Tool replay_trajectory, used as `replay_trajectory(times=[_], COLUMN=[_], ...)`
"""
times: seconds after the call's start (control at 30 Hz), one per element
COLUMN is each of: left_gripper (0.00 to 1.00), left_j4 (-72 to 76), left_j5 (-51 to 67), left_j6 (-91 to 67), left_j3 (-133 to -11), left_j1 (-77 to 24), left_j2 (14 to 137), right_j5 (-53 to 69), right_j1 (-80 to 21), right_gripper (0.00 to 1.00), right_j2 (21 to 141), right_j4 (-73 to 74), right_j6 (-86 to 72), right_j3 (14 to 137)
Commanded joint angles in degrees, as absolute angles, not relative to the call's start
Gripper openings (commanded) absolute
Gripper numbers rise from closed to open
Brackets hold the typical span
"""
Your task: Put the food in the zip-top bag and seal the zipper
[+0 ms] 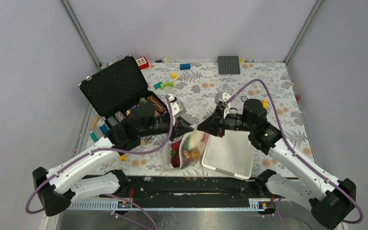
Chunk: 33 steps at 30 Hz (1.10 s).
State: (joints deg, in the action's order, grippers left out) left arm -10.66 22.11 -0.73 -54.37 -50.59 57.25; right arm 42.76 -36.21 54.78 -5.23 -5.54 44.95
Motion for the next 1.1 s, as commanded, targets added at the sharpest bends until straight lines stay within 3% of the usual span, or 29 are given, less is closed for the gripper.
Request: replay_trajectory(times=[0.0, 0.2, 0.33, 0.7, 0.87, 1.07], left_gripper=[0.0, 0.0, 0.0, 0.0, 0.0, 0.0], left_j4=[-15.7, -16.2, -16.3, -16.5, -16.5, -16.4], left_j5=[26.7, 31.9, 31.9, 30.5, 31.1, 31.9], left_j6=[-0.5, 2.6, 2.8, 2.0, 2.0, 1.9], left_j3=[-53.3, -55.1, -55.3, -56.7, -56.8, -56.9], left_j1=[-49.8, -49.9, -49.9, -49.9, -49.9, -49.9], left_j2=[55.4, 56.5, 56.4, 57.0, 56.5, 56.4], right_j5=[52.8, 58.0, 57.9, 61.3, 59.5, 58.0], right_j1=[-34.9, -34.8, -34.9, -36.3, -38.1, -39.4], right_gripper=[0.22, 0.43, 0.51, 0.51, 0.51, 0.44], right_j2=[53.1, 54.2, 56.4, 60.1, 61.7, 64.9], right_j4=[-12.6, -5.7, 3.2, -5.3, -2.7, -0.4], right_j6=[2.4, 15.3, 23.5, 17.5, 19.3, 20.7], right_j3=[44.2, 45.9, 48.2, 48.4, 49.7, 52.0])
